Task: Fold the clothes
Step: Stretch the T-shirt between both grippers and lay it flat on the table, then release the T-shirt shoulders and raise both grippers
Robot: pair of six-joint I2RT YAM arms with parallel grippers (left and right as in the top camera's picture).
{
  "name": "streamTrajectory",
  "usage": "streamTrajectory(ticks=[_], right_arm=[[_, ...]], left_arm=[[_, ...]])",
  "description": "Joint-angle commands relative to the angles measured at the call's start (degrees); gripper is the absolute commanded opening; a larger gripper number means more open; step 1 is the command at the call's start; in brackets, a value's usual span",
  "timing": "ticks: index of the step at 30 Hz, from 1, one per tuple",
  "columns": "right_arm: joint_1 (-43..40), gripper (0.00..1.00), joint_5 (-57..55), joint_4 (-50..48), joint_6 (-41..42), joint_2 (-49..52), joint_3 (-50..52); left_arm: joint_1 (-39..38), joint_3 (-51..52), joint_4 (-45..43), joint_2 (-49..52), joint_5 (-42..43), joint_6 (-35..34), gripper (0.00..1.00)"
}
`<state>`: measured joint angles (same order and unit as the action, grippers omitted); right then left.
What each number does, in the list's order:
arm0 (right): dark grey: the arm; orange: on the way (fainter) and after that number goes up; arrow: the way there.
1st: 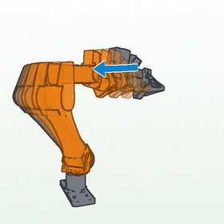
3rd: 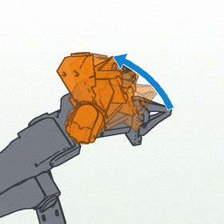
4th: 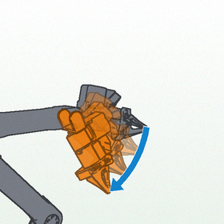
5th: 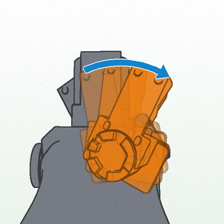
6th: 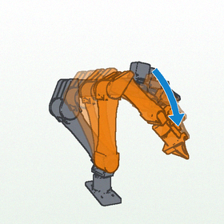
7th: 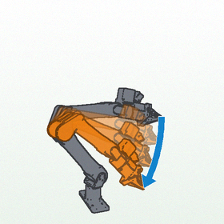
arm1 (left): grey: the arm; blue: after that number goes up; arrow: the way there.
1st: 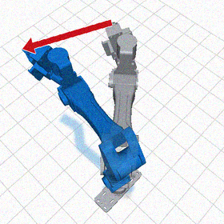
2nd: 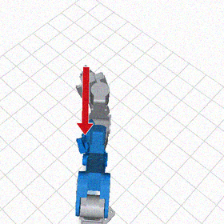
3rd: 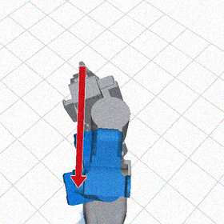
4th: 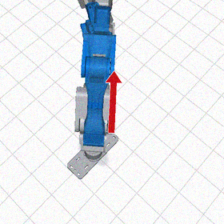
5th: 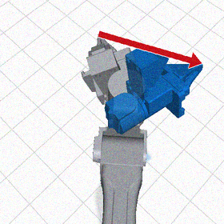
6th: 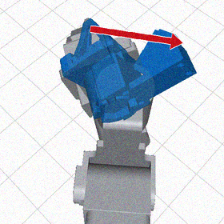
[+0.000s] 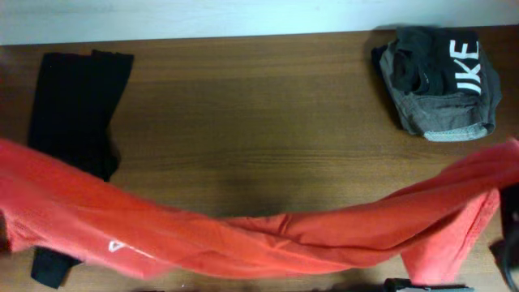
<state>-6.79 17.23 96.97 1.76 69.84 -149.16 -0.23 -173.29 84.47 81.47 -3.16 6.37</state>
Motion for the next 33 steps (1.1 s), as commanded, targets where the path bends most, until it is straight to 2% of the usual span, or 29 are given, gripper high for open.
streamTrajectory(ticks=[1,11,18,25,33], right_arm=[[-0.37,0.04,-1.36,0.33,0.85,6.21,2.64],[-0.35,0.04,-1.16,0.31,0.74,23.67,6.78],[0.09,0.04,-1.11,-1.73,0.13,34.82,10.23],[2.54,0.04,-1.16,-9.6,0.2,45.94,14.8],[4.31,0.04,-1.14,-22.73,0.24,56.52,16.48]], left_arm=[[0.28,5.79,-1.4,5.11,0.59,-0.33,0.01],[0.26,18.36,-3.8,18.73,0.9,-0.39,0.01],[0.24,20.37,-4.79,30.45,0.87,-0.59,0.01],[0.13,20.37,-8.79,43.78,1.49,-0.57,0.01],[-0.79,20.37,-16.33,53.86,3.52,-0.63,0.01]])
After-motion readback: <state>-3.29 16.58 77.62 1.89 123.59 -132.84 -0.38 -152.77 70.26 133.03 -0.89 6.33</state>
